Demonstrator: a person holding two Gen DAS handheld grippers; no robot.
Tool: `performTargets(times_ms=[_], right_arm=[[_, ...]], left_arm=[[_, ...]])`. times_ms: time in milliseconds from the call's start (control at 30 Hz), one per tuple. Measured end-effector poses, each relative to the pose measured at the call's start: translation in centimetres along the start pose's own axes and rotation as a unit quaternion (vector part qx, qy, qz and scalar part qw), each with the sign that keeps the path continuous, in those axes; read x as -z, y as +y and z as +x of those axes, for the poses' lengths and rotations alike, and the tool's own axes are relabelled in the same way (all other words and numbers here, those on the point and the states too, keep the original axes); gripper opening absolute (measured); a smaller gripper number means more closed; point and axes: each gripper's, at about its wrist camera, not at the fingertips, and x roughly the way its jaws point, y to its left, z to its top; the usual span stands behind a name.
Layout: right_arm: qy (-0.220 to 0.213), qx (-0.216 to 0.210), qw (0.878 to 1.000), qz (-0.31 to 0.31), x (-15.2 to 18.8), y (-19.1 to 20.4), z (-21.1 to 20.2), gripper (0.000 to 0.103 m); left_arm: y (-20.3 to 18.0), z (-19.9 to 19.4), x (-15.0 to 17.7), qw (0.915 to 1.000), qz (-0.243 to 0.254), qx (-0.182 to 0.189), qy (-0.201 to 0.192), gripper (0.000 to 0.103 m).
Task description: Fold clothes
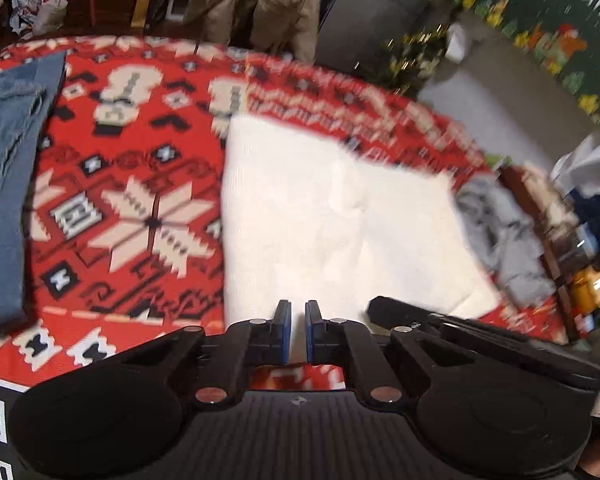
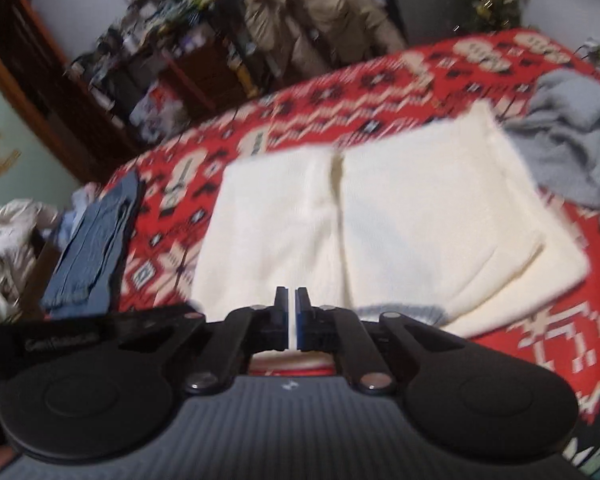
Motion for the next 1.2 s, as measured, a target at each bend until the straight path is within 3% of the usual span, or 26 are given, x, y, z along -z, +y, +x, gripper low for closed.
performTargets(times_ms=[133,233,333,400,533,600,667,900,1200], right_arm=[[0.049,0.007,0.999,0.004,1.1,-0.5,1.5,0.001],[0.035,-0.017,0.999,0.032,1.2,-1.5,0.0,0.003],[0.001,-0.019,0.998,0.055,0.6,-2.5,-1.1,0.012],[0.008,-0.014,0.998,0.059,0.2,-2.8,-0.4,0.03],[0.03,0.011,0.998,0.046,0.5,-2.4,1.2,0.029],[0.04,0.019,0.998,0.036,0.7,-2.0,1.7,0.01],[0.04,0.016,0.998,0.038,0.9,-1.8,1.5,0.008],[0.063,0.004,0.996,0.065,0.9,-2.5,1.9,0.008],[0.029,0.054,0.997,0.056,1.3,-2.7,0.1,0.015]], left_arm=[[0.1,0.6,0.5,0.9997,0.007,-0.011,0.02,0.003],[0.2,-0.2,0.6,0.9998,0.005,-0.007,0.016,0.003],[0.3,-0.5,0.5,0.9999,0.0,-0.001,0.013,0.004],[0.3,-0.4,0.4,0.9999,-0.001,0.0,0.013,0.004],[0.3,-0.2,0.3,0.9999,-0.003,0.001,0.015,0.004],[0.2,-0.1,0.4,0.9999,-0.002,0.0,0.016,0.004],[0.3,-0.1,0.4,0.9998,-0.006,0.0,0.017,0.004],[0.4,0.4,0.5,0.9997,0.001,-0.011,0.021,0.003],[0.6,0.2,0.6,0.9997,-0.006,-0.008,0.021,0.003]])
